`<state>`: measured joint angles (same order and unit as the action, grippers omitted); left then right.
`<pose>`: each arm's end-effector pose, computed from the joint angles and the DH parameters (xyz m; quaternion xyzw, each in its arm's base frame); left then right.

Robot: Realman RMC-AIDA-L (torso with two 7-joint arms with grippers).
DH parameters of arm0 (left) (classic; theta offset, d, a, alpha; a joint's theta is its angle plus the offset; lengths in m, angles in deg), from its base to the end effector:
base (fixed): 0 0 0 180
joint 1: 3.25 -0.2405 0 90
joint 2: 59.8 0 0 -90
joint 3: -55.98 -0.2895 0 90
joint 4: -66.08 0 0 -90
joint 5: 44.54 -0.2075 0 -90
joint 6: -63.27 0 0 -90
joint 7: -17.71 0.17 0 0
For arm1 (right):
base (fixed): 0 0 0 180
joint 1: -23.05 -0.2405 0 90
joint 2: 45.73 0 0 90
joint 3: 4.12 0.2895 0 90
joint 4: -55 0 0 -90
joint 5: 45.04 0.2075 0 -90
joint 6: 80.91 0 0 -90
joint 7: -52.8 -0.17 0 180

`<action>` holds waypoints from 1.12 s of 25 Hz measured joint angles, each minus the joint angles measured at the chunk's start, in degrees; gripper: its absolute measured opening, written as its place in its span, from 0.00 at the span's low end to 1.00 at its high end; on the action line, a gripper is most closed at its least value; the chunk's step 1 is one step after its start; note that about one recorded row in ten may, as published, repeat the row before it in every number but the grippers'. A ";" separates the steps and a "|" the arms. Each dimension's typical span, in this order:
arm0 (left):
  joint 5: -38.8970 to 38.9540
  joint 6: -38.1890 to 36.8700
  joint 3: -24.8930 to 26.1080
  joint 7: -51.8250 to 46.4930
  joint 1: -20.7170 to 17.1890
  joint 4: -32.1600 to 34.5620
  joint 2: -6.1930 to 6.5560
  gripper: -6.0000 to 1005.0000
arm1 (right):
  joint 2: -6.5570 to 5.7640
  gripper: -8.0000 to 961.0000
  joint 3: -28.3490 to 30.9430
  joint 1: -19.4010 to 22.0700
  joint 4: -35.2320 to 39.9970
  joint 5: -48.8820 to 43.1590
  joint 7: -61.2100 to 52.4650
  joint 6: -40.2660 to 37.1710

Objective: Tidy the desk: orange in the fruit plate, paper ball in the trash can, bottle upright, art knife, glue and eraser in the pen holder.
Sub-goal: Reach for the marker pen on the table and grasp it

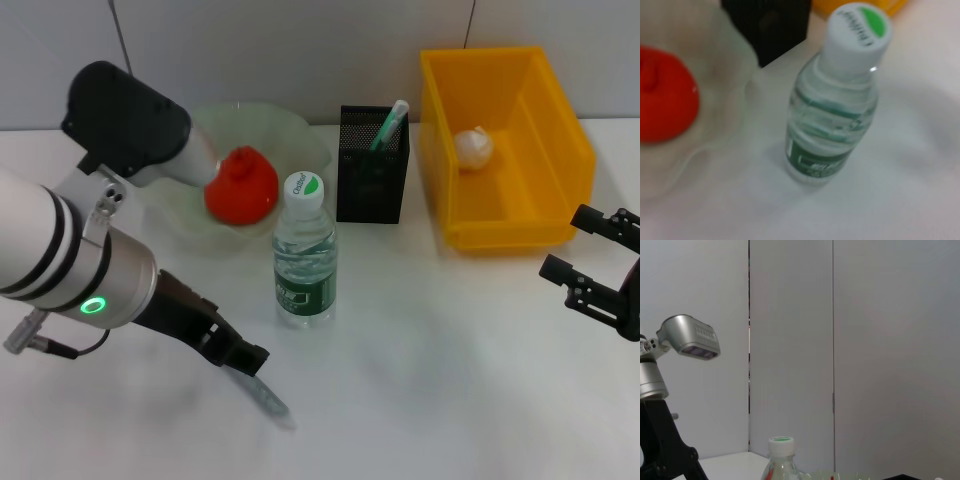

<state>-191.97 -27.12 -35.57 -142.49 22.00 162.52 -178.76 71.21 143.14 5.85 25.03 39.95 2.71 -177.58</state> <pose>-0.1875 0.3301 -0.0427 -0.9133 -0.3244 0.1460 0.1982 0.3267 0.2951 0.0120 -0.8739 0.1088 0.3558 0.3130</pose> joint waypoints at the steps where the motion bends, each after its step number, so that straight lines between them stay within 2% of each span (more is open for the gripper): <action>1: -0.01 0.23 -0.28 1.73 0.21 -0.01 -0.03 0.82 | 0.00 0.74 0.00 0.00 0.00 0.00 0.00 0.00; 3: -0.01 0.23 -0.28 1.73 0.21 -0.01 -0.03 0.82 | 0.05 0.74 0.27 0.00 0.13 0.00 0.00 -0.01; 8: -1.00 0.22 -2.17 9.69 2.79 -2.61 -0.12 0.82 | 0.21 0.74 1.58 -0.03 0.87 0.00 0.00 -0.01; 15: -3.05 0.22 -3.71 13.47 3.05 -4.38 -0.14 0.82 | 0.48 0.74 2.45 0.45 1.16 0.00 0.00 0.08; 16: -5.22 0.95 -5.62 16.50 2.84 -5.00 -0.14 0.82 | 0.49 0.74 2.64 0.50 1.21 0.00 0.00 0.08; 24: -5.30 2.10 -7.23 20.14 4.13 -6.89 -0.14 0.82 | 0.66 0.74 2.94 0.51 1.38 -0.01 0.00 0.20; 28: -5.16 2.73 -8.81 25.05 4.74 -6.70 -0.20 0.82 | 0.82 0.74 3.05 0.50 1.41 -0.01 0.00 0.58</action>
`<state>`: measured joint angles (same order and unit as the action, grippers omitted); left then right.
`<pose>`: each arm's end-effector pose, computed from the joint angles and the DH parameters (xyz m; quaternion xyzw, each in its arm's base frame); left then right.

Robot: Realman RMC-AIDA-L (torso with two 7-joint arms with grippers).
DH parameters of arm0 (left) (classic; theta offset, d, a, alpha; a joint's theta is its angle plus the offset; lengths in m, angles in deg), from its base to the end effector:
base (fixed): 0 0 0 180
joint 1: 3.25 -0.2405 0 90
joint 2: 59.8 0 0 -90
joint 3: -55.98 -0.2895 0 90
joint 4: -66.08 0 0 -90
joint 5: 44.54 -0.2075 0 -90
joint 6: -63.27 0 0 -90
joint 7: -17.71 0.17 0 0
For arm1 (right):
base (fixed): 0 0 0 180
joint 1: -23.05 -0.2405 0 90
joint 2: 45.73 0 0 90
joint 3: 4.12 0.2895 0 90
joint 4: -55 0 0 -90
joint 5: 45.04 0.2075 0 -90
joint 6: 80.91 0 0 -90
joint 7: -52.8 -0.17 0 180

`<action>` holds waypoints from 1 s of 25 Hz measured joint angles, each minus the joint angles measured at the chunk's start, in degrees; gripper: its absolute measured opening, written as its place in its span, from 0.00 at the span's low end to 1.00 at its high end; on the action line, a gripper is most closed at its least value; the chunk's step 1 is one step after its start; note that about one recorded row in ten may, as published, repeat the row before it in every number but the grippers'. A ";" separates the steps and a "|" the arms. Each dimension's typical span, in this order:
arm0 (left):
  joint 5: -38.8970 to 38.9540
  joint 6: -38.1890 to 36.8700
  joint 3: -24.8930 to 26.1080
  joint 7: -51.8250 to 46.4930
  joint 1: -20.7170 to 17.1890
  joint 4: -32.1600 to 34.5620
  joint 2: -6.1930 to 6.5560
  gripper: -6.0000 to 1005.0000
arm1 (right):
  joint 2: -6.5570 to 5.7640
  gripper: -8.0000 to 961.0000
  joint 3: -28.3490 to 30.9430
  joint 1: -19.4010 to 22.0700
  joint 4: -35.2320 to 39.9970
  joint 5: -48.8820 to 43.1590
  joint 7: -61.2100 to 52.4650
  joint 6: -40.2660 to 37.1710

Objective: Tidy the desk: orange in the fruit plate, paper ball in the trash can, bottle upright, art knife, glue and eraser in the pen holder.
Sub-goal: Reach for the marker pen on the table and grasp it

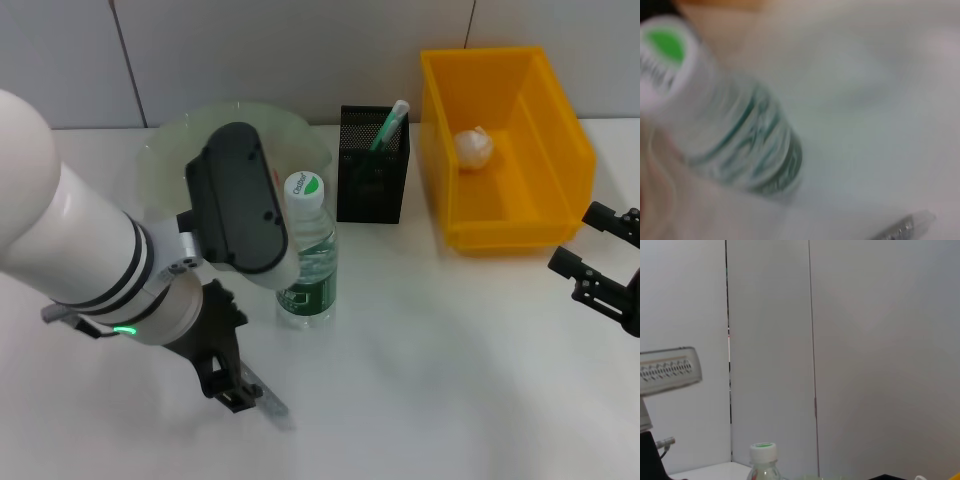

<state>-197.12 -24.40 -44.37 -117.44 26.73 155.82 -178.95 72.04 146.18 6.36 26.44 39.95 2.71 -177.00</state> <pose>-0.1871 0.3344 -0.0752 -0.9556 -0.0577 0.2536 0.1382 0.3322 0.2924 0.0106 -0.8581 0.1328 0.3670 0.3338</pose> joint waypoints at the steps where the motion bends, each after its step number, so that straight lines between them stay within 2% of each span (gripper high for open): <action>1: 0.00 0.00 0.00 0.00 0.00 0.00 0.00 0.82 | 0.04 0.74 0.13 0.00 0.00 0.00 0.00 0.02; 3: 0.05 0.32 -0.35 6.19 0.22 1.66 -0.02 0.82 | 0.17 0.74 0.41 0.00 0.00 0.00 0.00 0.03; 6: 0.04 0.32 -0.38 7.57 0.41 1.68 -0.03 0.82 | 0.29 0.74 0.63 0.00 0.00 0.00 -0.01 0.10; 11: -0.41 0.33 -1.94 16.83 0.78 0.89 -0.03 0.82 | 0.29 0.74 1.17 0.04 0.00 0.00 -0.29 0.13; 25: -1.42 0.10 -2.82 29.13 0.79 -0.73 -0.03 0.82 | 0.39 0.74 2.04 1.05 0.00 -0.32 -1.39 -0.47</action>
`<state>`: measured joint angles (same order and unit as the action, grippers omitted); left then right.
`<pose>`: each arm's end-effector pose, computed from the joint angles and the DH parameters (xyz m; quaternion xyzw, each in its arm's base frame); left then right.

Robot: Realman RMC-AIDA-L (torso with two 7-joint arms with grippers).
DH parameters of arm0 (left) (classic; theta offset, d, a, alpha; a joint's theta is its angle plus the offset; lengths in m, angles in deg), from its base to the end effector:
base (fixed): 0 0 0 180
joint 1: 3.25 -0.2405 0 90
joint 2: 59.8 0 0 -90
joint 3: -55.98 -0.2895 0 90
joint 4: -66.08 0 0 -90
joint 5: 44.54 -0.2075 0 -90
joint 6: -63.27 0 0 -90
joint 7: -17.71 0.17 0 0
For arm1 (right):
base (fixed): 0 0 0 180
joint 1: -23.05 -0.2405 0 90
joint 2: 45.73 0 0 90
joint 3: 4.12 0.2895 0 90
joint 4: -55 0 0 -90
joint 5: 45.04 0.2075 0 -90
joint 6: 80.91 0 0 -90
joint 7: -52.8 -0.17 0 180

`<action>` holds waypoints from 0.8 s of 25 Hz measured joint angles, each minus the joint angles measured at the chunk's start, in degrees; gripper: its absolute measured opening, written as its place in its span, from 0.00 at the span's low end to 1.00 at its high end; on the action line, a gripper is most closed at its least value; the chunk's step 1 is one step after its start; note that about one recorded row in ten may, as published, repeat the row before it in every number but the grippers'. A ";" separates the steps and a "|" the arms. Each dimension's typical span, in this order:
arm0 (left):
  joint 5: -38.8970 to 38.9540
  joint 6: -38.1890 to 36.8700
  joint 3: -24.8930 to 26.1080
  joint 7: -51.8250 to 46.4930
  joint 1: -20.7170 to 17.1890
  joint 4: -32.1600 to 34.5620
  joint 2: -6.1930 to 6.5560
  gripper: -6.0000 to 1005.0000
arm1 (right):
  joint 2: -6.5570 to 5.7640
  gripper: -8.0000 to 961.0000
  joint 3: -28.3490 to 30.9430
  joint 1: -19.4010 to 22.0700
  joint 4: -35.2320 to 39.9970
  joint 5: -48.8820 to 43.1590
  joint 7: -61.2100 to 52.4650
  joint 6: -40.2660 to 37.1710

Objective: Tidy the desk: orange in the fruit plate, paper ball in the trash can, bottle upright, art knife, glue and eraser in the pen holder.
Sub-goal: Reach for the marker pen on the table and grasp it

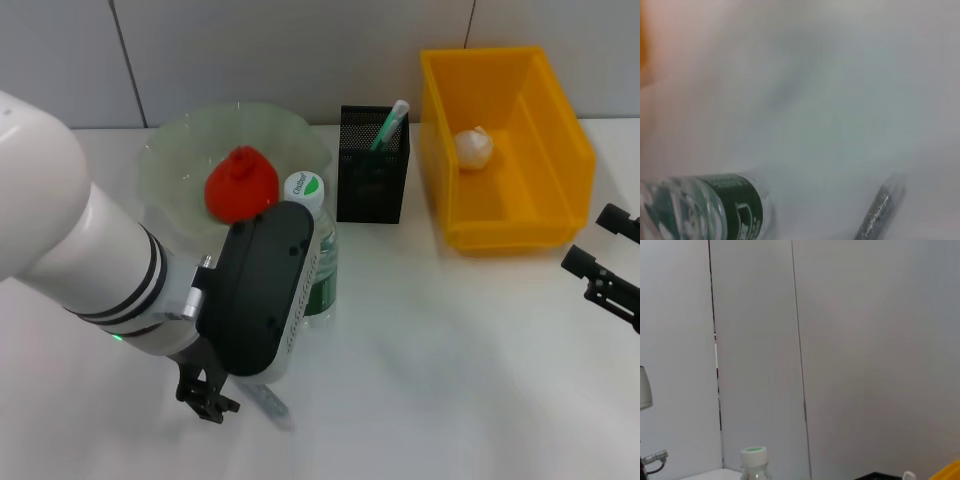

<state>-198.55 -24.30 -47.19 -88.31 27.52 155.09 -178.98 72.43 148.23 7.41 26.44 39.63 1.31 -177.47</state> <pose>-0.1869 0.3318 -0.0823 -0.9305 0.2049 0.2979 0.0582 0.3379 0.2860 0.0130 -0.8476 0.1538 0.3749 0.3426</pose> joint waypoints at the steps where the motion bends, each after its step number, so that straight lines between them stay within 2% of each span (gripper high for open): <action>1: -0.20 0.19 -0.05 1.63 0.06 -0.27 0.00 0.82 | 0.01 0.74 -0.19 0.12 0.00 -0.08 -0.26 0.00; 8: -0.61 1.03 -0.97 5.37 2.17 -4.53 0.00 0.82 | 0.39 0.74 -0.45 0.79 0.00 -0.36 -1.14 -0.04; 19: -0.87 2.69 -1.97 9.47 3.87 -6.56 0.00 0.82 | 0.74 0.74 -0.14 0.96 0.00 -0.29 -2.38 0.34; 20: -1.14 2.78 -2.27 9.85 4.24 -7.14 0.00 0.76 | 0.74 0.74 -0.13 0.94 0.00 -0.26 -2.46 0.35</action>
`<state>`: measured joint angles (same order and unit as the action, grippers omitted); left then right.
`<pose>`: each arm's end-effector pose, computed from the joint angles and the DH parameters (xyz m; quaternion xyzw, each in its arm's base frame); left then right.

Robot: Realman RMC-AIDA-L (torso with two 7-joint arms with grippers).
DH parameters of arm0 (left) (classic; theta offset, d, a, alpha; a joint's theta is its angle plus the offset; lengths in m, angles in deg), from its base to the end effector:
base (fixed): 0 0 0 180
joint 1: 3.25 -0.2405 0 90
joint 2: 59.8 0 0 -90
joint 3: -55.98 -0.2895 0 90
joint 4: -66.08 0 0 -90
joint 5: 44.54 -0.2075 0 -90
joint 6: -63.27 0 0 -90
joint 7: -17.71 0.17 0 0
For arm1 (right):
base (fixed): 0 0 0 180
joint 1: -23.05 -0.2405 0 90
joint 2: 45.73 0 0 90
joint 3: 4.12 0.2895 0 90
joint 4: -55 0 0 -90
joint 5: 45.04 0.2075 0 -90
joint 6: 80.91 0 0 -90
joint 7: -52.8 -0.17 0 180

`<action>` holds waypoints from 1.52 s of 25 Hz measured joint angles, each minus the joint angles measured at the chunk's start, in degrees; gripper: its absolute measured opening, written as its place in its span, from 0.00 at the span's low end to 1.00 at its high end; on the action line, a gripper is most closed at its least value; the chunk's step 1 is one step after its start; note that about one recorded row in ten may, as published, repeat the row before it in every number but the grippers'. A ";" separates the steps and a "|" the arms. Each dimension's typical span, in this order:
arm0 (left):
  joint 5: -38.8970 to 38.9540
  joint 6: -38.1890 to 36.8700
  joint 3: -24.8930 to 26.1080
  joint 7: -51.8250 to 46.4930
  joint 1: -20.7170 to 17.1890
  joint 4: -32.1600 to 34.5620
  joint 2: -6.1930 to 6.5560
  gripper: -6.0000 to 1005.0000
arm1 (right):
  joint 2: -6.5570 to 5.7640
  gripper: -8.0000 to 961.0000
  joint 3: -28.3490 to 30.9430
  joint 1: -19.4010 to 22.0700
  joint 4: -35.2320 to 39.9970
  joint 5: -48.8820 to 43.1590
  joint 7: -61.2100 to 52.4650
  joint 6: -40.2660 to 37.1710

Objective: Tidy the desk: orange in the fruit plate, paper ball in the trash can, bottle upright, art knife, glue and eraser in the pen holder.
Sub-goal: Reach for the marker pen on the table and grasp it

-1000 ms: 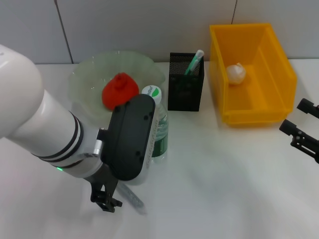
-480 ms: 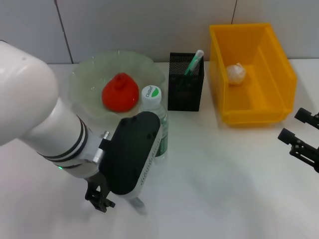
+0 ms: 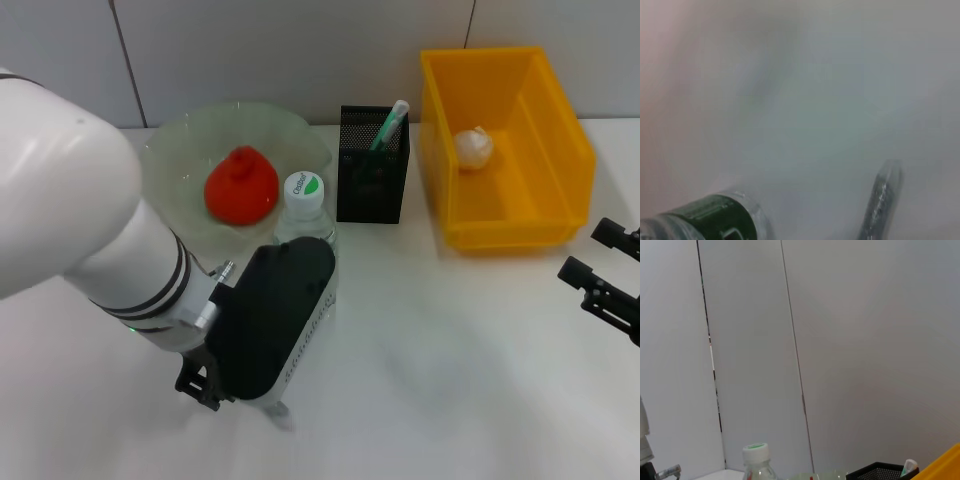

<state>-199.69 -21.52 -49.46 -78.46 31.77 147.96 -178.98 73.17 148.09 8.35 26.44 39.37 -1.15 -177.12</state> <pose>-0.1905 0.3446 -0.0963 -0.8969 0.2976 0.3268 0.0162 0.3405 0.2798 0.0067 -0.8423 0.1832 0.3810 0.3342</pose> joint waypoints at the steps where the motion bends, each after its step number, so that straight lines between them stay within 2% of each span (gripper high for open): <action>1: -0.15 0.07 -0.18 0.17 0.23 -0.39 0.00 0.71 | 0.01 0.74 0.01 -0.02 0.00 0.03 -0.13 0.01; 2: -0.37 0.13 -0.36 0.25 0.56 -0.91 0.00 0.65 | 0.01 0.74 0.02 -0.02 0.01 0.04 -0.30 0.02; 11: -0.88 0.75 -0.04 2.45 2.57 -4.70 0.00 0.64 | 0.11 0.74 0.01 0.24 0.09 0.22 -1.49 -0.06; 23: -0.94 1.57 -0.38 5.39 2.61 -4.86 0.00 0.63 | 0.19 0.74 0.01 0.44 0.88 0.31 -2.02 0.14; 38: -1.73 3.53 -2.93 5.49 2.79 -6.18 0.00 0.57 | 0.19 0.74 0.01 0.47 0.88 0.32 -2.73 0.12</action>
<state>-201.42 -17.99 -52.40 -72.97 34.55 141.78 -178.98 73.36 148.11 8.82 27.32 39.69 -3.87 -177.00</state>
